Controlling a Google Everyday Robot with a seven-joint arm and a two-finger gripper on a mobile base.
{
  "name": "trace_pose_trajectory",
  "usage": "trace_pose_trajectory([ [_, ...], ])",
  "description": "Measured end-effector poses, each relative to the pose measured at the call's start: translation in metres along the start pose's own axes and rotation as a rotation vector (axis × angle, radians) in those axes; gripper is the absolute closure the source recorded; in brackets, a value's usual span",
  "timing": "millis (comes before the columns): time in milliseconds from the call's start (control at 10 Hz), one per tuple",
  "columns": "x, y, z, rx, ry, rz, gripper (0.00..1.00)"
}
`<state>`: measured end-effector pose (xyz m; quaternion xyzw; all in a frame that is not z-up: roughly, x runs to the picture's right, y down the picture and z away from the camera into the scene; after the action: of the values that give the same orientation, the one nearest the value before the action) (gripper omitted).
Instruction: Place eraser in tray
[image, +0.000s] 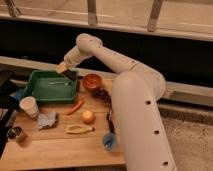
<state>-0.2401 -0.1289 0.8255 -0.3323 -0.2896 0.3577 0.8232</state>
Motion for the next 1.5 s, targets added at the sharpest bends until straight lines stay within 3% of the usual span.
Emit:
trace_pose_trajectory([
  [400, 0.001, -0.002, -0.001, 0.001, 0.002, 0.0, 1.0],
  [600, 0.002, 0.0, 0.005, 0.022, -0.013, -0.015, 1.0],
  [800, -0.006, 0.014, 0.023, 0.034, -0.026, -0.04, 1.0],
  [1000, -0.015, 0.041, 0.043, 0.019, -0.025, -0.075, 1.0],
  [1300, -0.022, 0.07, 0.076, -0.039, -0.001, -0.126, 1.0],
  [1400, -0.015, 0.072, 0.09, -0.051, 0.009, -0.124, 0.97],
  [1500, -0.01, 0.067, 0.098, -0.05, 0.01, -0.114, 0.88],
])
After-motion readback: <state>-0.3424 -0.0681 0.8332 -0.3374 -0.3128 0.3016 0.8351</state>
